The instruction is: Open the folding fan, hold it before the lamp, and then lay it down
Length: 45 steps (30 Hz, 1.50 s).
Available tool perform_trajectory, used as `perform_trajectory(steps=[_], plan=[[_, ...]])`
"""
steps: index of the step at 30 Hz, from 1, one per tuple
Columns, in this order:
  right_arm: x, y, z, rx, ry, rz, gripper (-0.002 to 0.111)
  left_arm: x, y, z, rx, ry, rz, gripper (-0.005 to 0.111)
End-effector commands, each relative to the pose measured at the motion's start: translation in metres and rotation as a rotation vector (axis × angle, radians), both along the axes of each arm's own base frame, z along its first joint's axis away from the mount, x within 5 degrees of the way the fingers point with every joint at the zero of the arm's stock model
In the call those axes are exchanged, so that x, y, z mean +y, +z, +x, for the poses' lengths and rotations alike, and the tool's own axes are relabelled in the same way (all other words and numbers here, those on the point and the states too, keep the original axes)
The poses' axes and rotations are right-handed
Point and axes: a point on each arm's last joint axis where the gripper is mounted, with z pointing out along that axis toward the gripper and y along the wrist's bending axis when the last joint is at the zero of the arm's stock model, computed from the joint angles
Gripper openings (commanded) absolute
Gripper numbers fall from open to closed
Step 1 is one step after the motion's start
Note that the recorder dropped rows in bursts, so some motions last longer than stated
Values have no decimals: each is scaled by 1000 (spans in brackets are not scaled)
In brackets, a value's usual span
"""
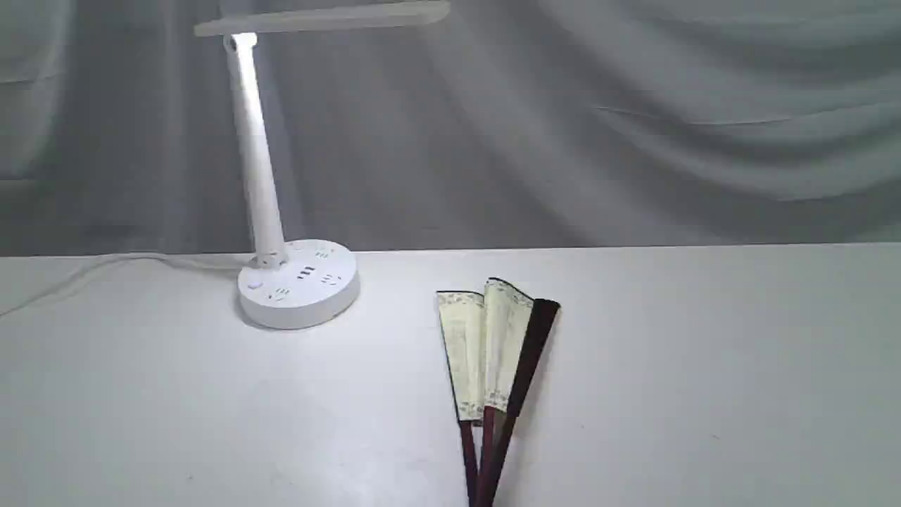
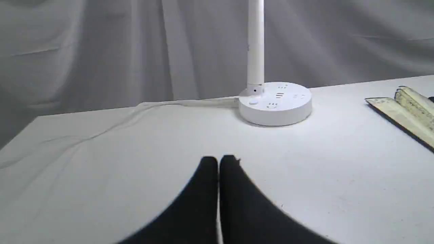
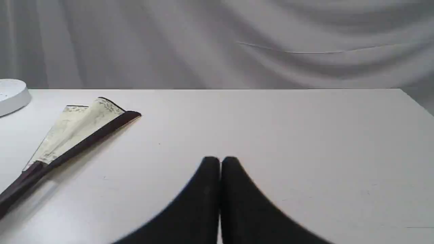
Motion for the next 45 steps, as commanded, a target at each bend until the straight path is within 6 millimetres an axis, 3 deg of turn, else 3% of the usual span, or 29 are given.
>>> perform_trajectory(steps=[1, 11, 16, 24, 34, 40, 45], plan=[[0, -1, 0, -1, 1, 2, 0, -1, 2, 0, -28, -10, -60, 0], [0, 1, 0, -18, 1, -9, 0, -1, 5, 0, -62, -10, -61, 0], [2, 11, 1, -156, 8, 156, 0, -2, 10, 1, -111, -7, -205, 0], [1, 23, 0, -265, 4, 218, 0, -1, 19, 0, -183, -5, -378, 0], [7, 93, -19, -318, 52, 222, 0, -5, 89, -21, -267, -75, -411, 0], [10, 135, -16, -221, 74, 192, 0, -10, 123, -30, -154, -118, -385, 0], [10, 166, -7, -149, 90, 140, 0, -13, 144, -21, -17, -117, -337, 0]])
